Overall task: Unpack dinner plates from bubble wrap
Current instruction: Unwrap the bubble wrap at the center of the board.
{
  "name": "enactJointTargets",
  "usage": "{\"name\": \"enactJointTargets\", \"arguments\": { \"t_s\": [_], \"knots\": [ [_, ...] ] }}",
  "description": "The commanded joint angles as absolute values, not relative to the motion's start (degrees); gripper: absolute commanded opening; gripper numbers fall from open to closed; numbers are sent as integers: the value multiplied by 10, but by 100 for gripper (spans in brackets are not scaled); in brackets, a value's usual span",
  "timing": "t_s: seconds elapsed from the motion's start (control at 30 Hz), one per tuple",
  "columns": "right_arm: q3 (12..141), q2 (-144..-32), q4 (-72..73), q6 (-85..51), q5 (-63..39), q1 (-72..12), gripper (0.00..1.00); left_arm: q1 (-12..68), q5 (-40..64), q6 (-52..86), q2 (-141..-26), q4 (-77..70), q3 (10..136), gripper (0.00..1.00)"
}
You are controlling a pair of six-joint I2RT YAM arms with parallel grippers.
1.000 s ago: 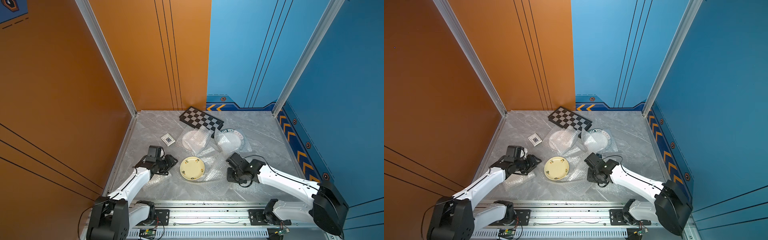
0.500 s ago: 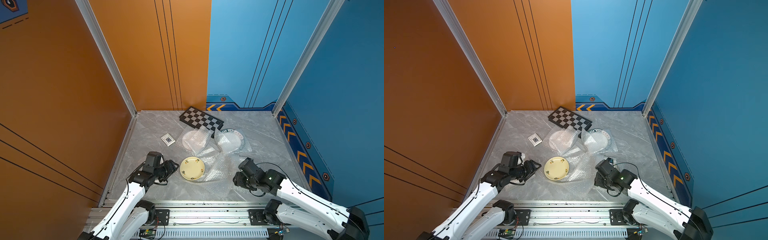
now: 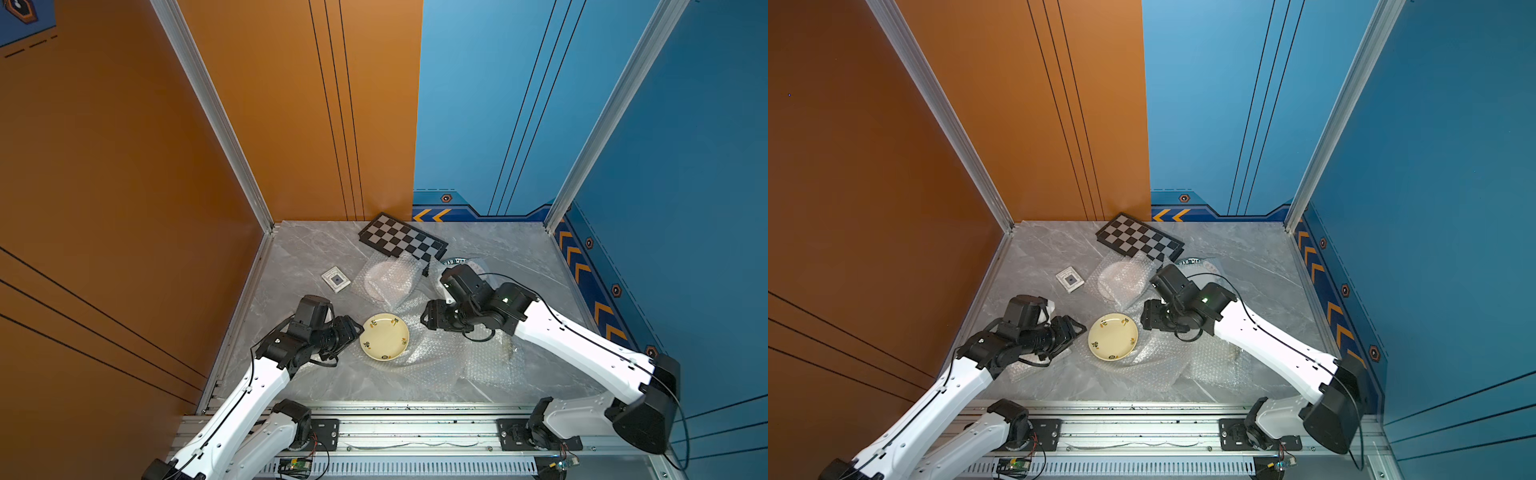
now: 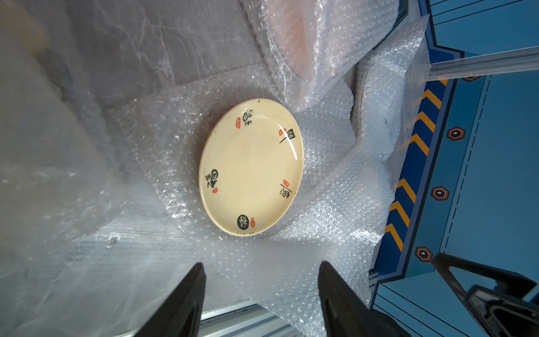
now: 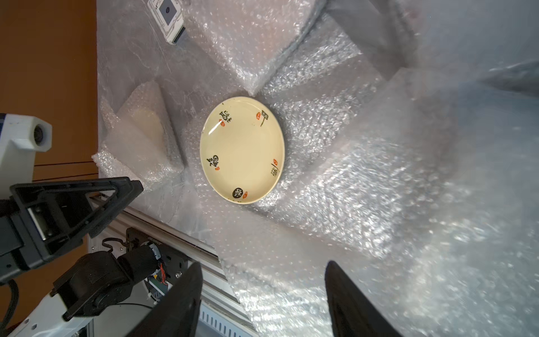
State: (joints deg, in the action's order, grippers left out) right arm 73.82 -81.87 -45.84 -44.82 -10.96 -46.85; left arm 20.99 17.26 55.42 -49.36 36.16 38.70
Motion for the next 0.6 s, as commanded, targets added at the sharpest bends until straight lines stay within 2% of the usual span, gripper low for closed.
{"name": "enactJointTargets", "arguments": {
  "t_s": [0.0,0.23,0.57],
  "knots": [
    [766,-881,-434,-415,-196,-460,67,217,160,566,-506,385,400,63],
    [797,-1005,-398,-401,-253,-453,64,214,178,536,-568,385,433,63],
    [814,-1050,-390,-413,-244,-439,63,145,261,437,-653,337,452,63]
  ]
}}
